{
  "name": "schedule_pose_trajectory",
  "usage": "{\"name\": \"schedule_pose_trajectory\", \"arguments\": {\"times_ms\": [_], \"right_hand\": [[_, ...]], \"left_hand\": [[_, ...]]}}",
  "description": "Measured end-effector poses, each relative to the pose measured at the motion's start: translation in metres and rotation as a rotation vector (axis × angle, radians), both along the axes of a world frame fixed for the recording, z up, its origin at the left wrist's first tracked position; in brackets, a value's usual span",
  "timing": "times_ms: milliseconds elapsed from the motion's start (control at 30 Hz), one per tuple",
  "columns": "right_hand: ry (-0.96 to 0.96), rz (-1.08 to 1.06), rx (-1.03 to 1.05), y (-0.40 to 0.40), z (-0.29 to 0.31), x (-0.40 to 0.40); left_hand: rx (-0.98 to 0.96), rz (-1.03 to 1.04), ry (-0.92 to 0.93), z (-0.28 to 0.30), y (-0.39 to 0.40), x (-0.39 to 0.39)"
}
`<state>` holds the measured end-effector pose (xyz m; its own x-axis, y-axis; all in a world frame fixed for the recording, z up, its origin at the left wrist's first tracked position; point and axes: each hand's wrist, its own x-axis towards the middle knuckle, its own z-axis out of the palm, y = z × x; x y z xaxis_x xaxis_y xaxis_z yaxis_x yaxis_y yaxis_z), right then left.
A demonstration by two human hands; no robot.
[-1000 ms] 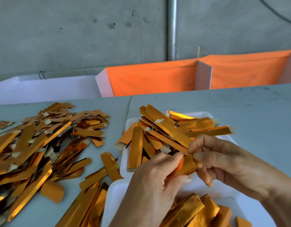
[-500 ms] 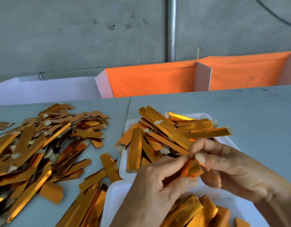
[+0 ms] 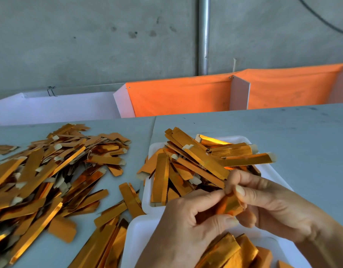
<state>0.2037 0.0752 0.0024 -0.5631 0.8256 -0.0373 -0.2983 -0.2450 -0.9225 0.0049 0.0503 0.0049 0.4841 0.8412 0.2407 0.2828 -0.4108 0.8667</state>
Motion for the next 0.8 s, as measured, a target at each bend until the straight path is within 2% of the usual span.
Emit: {"name": "schedule_pose_trajectory", "arguments": {"times_ms": [233,400,500,567,633,700,800], "right_hand": [[-0.120,-0.029,0.128,0.002,0.000,0.001],[-0.148,-0.021,0.069,0.003,0.000,0.003],[-0.239,-0.189,0.107,0.004,0.000,0.002],[-0.380,-0.453,0.259,0.006,-0.001,-0.001],[-0.615,-0.654,0.440,0.008,-0.004,-0.003],[-0.929,-0.635,0.595,0.011,-0.008,-0.007],[-1.241,-0.404,0.635,0.018,-0.021,-0.017]], "left_hand": [[-0.055,0.002,-0.043,-0.005,0.002,0.001],[-0.100,-0.021,-0.037,-0.005,0.003,0.003],[-0.120,0.036,0.019,-0.010,0.005,0.005],[-0.174,0.030,0.053,-0.016,0.006,0.006],[-0.185,0.017,0.110,-0.019,0.007,0.007],[-0.122,0.045,0.178,-0.021,0.008,0.008],[-0.020,0.123,0.214,-0.021,0.010,0.008]]}}
